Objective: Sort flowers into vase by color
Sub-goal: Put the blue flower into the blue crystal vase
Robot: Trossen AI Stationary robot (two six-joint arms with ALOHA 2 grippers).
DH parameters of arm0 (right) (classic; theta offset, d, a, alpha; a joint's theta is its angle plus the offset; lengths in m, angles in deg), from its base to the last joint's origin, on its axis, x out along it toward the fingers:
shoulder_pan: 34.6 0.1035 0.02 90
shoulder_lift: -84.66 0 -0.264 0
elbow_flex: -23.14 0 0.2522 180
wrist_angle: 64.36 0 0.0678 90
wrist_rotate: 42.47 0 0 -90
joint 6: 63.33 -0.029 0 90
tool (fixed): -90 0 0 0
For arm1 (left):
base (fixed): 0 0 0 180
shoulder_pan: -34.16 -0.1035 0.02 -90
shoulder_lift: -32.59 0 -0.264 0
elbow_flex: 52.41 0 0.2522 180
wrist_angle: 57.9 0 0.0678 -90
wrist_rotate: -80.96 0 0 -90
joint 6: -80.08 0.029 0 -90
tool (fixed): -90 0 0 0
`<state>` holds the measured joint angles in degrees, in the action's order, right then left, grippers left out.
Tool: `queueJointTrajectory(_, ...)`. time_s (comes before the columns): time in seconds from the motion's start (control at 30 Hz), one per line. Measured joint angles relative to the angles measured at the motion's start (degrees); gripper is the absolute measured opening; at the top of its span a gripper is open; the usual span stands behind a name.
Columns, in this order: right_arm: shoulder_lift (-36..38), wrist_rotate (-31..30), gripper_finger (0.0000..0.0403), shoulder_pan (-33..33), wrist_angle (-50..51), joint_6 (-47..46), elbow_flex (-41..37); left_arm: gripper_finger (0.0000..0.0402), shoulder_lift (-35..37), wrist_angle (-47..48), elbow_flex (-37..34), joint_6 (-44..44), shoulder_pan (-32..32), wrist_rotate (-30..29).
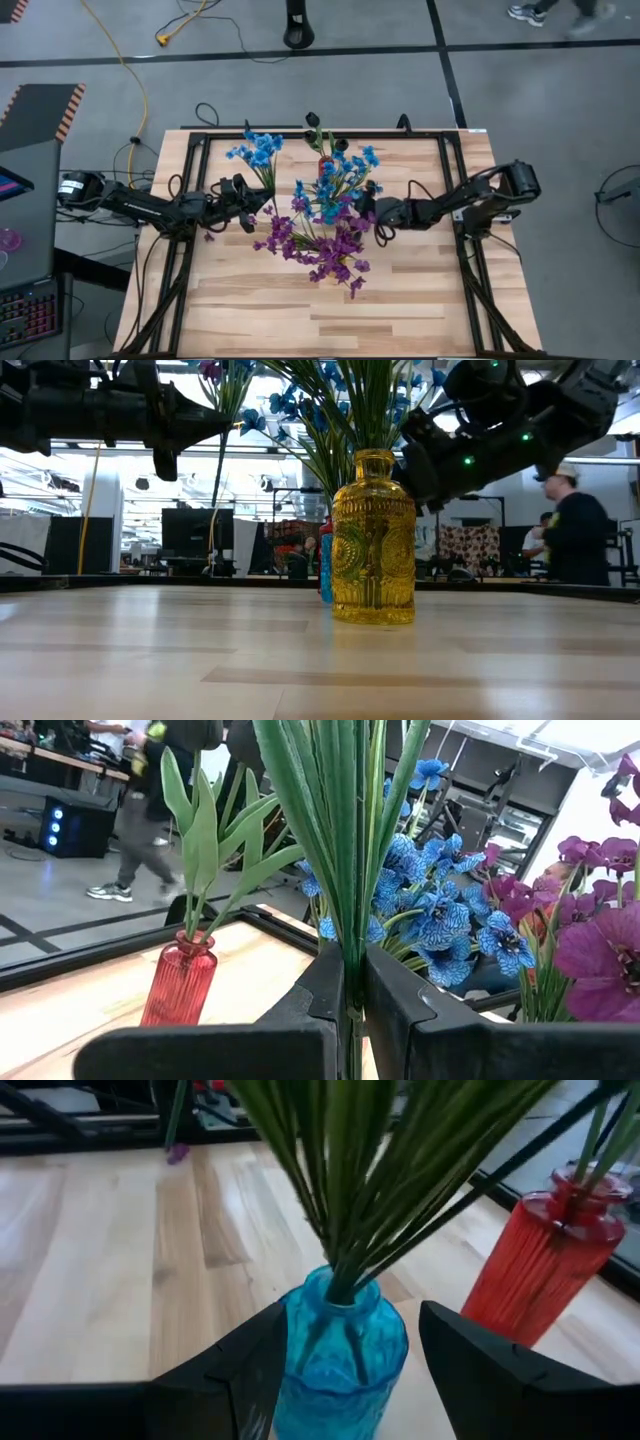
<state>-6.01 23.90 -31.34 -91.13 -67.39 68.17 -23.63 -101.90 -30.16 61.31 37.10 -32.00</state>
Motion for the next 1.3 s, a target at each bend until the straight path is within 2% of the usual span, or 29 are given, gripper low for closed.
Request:
queueJointTrajectory(0.27, -2.4, 9.9, 0.0256, -4.0, -2.6, -0.8, 0.1, 0.0009, 0.0, 0.0, 0.0, 0.0, 0.0, 0.0)
queueJointTrajectory(0.43, -5.5, 10.2, 0.0256, -4.9, -6.7, -0.6, 0.4, 0.0009, 0.0, 0.3, 0.0, 0.0, 0.0, 0.0)
queueJointTrajectory(0.77, -9.9, 10.2, 0.0252, -5.1, -7.3, 0.0, 3.0, 0.0009, 0.0, 0.0, 0.0, -0.6, 0.0, -0.1)
queueJointTrajectory(1.13, -9.7, 10.2, 0.0175, -5.3, -6.9, 0.2, 3.3, 0.0009, 0.0, -4.1, 0.0, 2.7, -2.5, -1.3)
queueJointTrajectory(1.3, -9.7, 10.2, 0.0148, -5.3, -6.9, -0.1, 3.2, 0.0009, 0.0, -5.2, 0.2, 4.2, -4.4, 3.7)
